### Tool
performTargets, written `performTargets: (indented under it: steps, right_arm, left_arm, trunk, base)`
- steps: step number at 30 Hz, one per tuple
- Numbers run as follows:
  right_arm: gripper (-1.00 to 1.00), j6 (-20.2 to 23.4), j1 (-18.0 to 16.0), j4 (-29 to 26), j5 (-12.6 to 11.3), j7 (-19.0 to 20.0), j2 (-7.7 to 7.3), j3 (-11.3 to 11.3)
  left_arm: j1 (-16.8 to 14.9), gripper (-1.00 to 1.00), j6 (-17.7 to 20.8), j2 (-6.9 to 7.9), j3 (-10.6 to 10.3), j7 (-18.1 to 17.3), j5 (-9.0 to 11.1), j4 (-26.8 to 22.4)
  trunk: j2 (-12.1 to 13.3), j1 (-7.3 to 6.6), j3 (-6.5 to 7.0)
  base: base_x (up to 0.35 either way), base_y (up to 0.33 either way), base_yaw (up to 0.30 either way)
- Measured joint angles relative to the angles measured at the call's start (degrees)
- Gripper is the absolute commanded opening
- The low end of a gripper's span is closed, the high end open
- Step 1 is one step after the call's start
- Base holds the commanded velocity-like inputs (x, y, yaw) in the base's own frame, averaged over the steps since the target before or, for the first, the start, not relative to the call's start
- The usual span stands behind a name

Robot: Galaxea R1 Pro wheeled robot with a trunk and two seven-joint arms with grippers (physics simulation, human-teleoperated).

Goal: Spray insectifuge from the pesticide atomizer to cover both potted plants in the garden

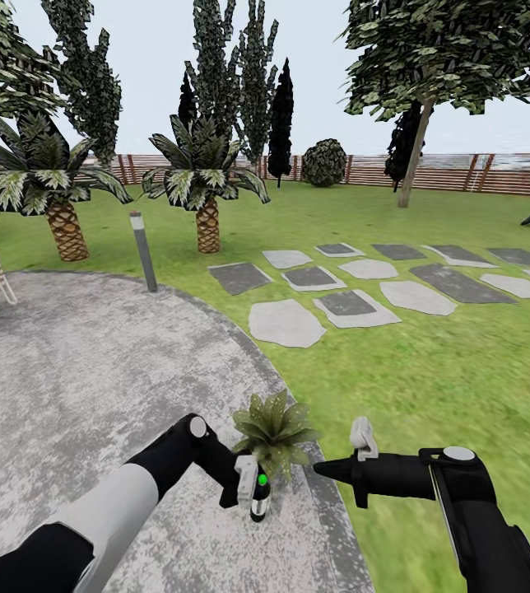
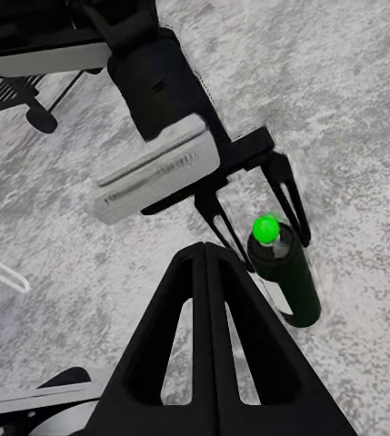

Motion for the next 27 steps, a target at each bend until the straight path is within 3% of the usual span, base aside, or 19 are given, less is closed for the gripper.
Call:
performTargets:
  steps: [2,6,13,17,27]
  right_arm:
    - [-1.0,-0.03,0.0,0.0,0.0,-0.01,0.0,0.0]
    - [-1.0,-0.05,0.0,0.0,0.0,-0.03,0.0,0.0]
    - [-1.0,-0.56,0.0,0.03,0.01,-0.05,0.0,-0.18]
    - [-1.0,-2.73,0.0,0.14,0.03,-0.03,0.0,-0.37]
    - [-1.0,-4.18,0.0,0.18,0.13,-0.01,-0.25,-0.5]
  left_arm:
    - [-0.02,-1.0,0.05,-0.02,0.09,-0.4,-1.94,-0.03]
    - [-0.02,-1.0,0.15,-0.02,0.25,-0.78,-3.14,-0.04]
    - [0.0,-1.0,3.71,-0.41,0.21,-0.83,-3.11,-0.12]
    - [-0.03,-1.0,3.98,-1.1,0.21,-0.83,-3.02,-0.21]
    - [-0.02,-1.0,3.88,-1.17,0.21,-4.25,-2.37,-3.11]
  trunk:
    - [0.0,0.0,0.0]
    - [0.0,0.0,0.0]
    - [0.0,0.0,0.0]
    - [0.0,0.0,0.0]
    - [0.0,0.0,0.0]
  base:
    - [0.0,0.0,0.0]
    - [0.0,0.0,0.0]
    - [0.0,0.0,0.0]
    - [0.0,0.0,0.0]
    - [0.0,0.0,0.0]
